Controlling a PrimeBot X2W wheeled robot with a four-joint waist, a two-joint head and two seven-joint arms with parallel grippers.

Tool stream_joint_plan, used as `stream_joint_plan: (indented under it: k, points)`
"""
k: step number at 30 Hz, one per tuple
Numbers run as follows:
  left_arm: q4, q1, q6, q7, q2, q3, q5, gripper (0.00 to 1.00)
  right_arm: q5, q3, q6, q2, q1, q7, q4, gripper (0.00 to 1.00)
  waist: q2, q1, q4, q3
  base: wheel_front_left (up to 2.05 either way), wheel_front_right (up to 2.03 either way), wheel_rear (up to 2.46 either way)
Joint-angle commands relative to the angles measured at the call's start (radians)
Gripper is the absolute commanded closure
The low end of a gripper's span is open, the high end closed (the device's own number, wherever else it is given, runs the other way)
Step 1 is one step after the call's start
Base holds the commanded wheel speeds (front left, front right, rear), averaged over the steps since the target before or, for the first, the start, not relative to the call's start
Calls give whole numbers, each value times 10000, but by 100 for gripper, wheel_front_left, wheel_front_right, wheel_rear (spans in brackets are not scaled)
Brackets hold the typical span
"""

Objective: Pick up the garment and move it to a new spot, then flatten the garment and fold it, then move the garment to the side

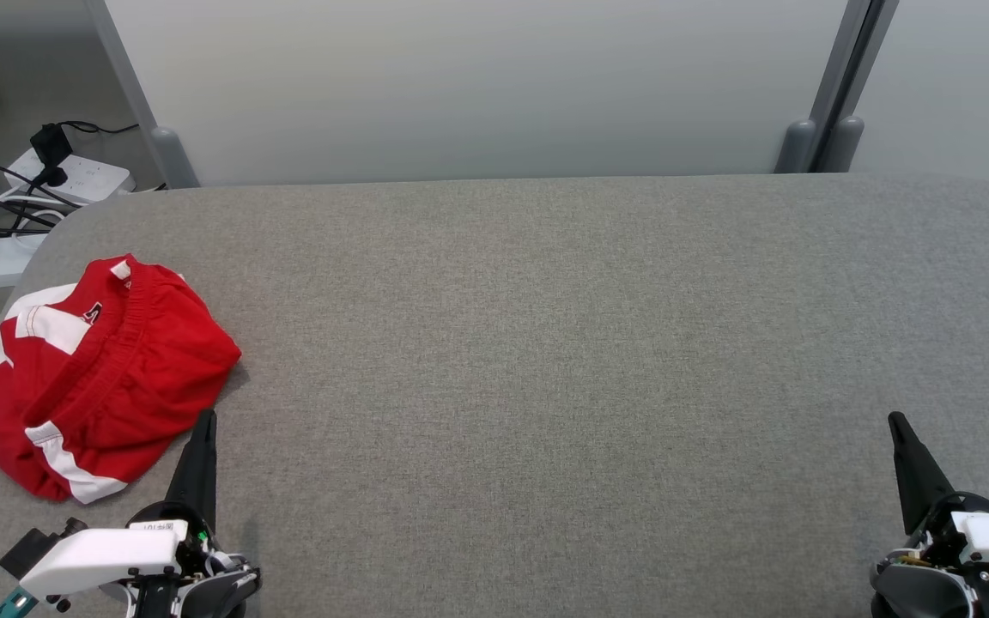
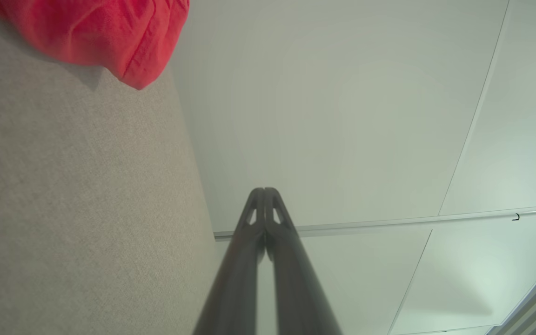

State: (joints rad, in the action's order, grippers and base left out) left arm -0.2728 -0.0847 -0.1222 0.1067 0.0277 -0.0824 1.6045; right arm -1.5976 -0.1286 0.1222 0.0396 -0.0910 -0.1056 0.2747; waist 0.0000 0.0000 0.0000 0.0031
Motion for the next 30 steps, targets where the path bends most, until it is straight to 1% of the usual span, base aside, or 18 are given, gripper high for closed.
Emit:
stream_joint_plan:
  k: [1,30]
  points:
    - [278,-233,-85,63,225,-311,44,100,-113,151,85,106,-169,-74,-299,100,0,0,0,0,0,0,0]
    - [278,-232,-85,63,225,-311,44,100,-113,151,85,106,-169,-74,-299,100,0,0,0,0,0,0,0]
